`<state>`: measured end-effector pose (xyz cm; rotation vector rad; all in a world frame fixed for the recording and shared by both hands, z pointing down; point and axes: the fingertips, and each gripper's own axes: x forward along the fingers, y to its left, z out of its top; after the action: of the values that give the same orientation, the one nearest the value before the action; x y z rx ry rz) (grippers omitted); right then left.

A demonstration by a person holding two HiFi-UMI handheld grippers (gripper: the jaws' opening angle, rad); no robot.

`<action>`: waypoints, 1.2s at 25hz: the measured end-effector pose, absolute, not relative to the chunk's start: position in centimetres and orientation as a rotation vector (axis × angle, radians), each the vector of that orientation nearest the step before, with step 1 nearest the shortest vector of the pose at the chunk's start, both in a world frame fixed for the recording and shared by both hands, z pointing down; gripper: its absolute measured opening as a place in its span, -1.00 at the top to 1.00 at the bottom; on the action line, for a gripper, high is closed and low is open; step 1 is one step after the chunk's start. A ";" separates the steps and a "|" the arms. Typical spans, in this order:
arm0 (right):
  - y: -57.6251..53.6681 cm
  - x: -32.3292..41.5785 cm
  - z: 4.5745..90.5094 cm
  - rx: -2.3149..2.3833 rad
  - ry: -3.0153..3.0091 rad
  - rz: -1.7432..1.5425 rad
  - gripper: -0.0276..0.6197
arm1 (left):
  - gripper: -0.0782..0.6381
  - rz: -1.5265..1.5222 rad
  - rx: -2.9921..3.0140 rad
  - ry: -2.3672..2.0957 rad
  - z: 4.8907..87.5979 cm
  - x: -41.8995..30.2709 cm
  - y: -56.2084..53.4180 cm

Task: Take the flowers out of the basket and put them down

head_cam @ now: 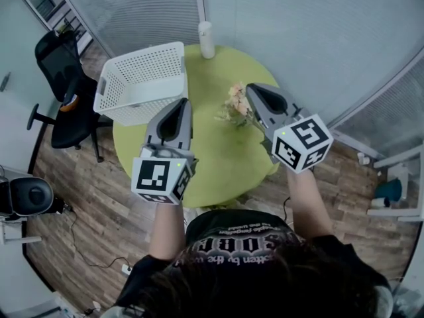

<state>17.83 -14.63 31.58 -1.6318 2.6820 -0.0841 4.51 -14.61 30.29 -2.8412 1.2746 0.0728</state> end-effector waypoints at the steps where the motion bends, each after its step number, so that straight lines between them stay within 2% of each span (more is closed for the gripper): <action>1: -14.5 17.9 31.6 -1.636 2.683 -0.075 0.83 | 0.79 0.073 -2.842 1.272 30.3 4.6 -14.6; 30: -13.8 19.1 31.8 -1.723 2.645 -0.012 0.83 | 0.79 0.037 -2.837 1.302 30.6 4.8 -14.5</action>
<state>19.06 -13.78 31.79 -1.7231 2.6449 -0.0124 4.82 -14.53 30.56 -2.8365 1.3017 0.0365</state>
